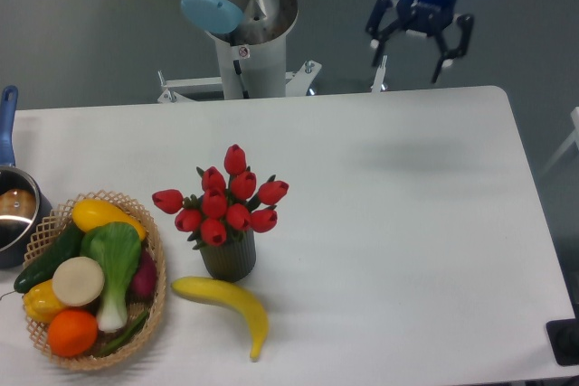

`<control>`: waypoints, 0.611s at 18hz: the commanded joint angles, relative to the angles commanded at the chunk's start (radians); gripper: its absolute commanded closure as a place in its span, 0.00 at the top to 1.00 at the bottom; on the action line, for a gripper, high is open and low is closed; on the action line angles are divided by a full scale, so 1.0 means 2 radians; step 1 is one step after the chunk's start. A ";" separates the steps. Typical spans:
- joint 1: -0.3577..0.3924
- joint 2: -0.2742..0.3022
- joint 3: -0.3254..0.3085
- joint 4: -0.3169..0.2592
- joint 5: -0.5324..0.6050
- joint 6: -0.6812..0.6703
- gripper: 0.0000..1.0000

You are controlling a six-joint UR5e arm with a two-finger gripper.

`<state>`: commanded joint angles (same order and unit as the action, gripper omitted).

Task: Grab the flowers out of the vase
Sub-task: 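Move the open gripper down toward the red tulip stems in the vase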

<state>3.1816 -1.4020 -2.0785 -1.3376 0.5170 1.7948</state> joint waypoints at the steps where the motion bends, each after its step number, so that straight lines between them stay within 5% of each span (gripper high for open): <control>1: -0.014 -0.005 -0.001 0.002 -0.002 0.001 1.00; 11: -0.091 -0.033 -0.005 0.031 -0.006 -0.007 1.00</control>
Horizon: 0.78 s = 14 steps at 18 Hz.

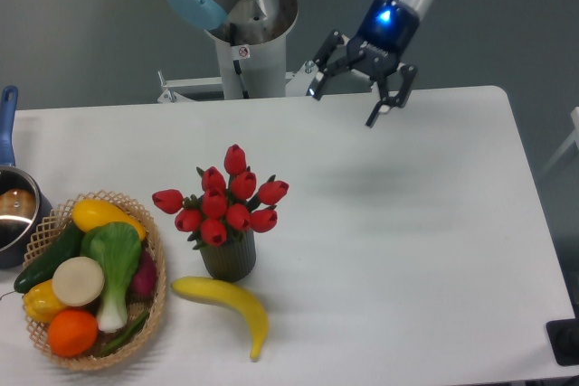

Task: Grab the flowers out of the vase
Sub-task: 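Move the open gripper down toward the red tulip stems in the vase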

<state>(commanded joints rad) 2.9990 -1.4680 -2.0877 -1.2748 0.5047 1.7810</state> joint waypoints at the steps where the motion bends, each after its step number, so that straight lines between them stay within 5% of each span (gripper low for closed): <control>1: -0.004 -0.004 0.000 0.001 -0.001 -0.002 1.00; 9: -0.041 -0.039 -0.010 0.008 -0.035 -0.020 1.00; 14: -0.056 -0.085 0.047 0.029 -0.037 -0.107 1.00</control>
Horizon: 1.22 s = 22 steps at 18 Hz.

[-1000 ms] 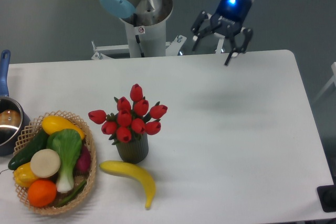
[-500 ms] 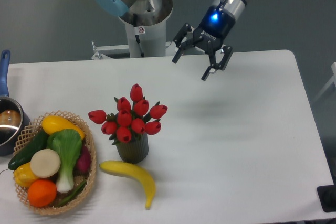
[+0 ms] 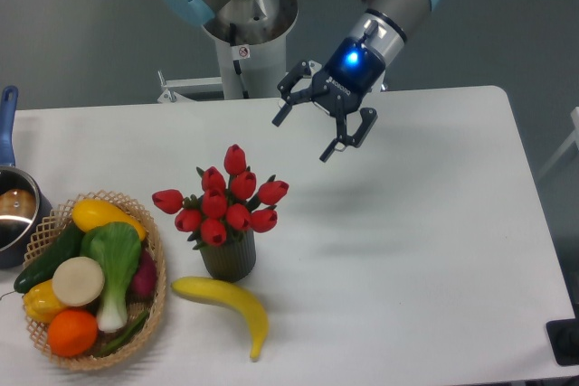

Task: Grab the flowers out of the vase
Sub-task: 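Move the open gripper down toward the red tulip stems in the vase, then close the gripper around the tulip stems just below the blooms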

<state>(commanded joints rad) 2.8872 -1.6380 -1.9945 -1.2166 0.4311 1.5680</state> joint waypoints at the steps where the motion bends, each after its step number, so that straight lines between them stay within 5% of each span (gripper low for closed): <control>1: -0.012 -0.012 0.014 0.012 0.000 -0.014 1.00; 3: -0.020 -0.035 0.036 0.042 0.000 -0.046 1.00; 8: -0.051 -0.065 0.011 0.150 0.002 -0.052 1.00; 22: -0.104 -0.071 0.003 0.166 0.005 -0.043 1.00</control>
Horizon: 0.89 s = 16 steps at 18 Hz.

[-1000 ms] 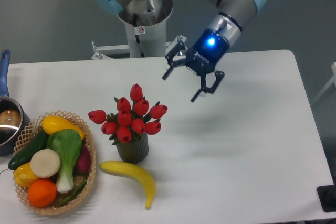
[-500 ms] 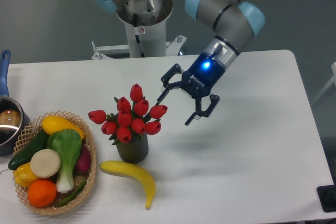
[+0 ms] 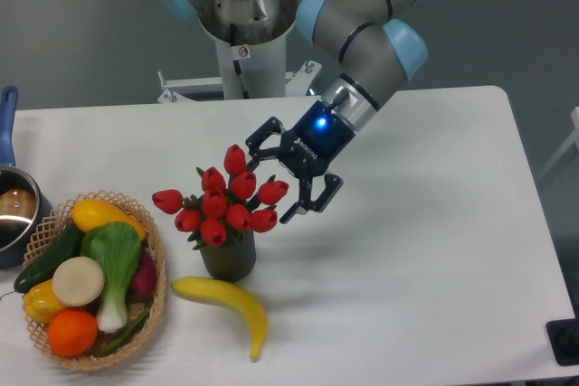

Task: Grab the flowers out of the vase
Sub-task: 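Close the gripper around the tulip stems just below the blooms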

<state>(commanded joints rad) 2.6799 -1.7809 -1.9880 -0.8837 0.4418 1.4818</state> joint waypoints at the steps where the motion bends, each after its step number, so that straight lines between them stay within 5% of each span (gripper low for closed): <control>1: -0.006 0.000 0.001 0.002 0.000 0.000 1.00; 16: -0.035 -0.017 -0.002 0.019 -0.002 0.009 1.00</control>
<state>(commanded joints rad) 2.6108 -1.8147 -1.9926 -0.8452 0.4387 1.5002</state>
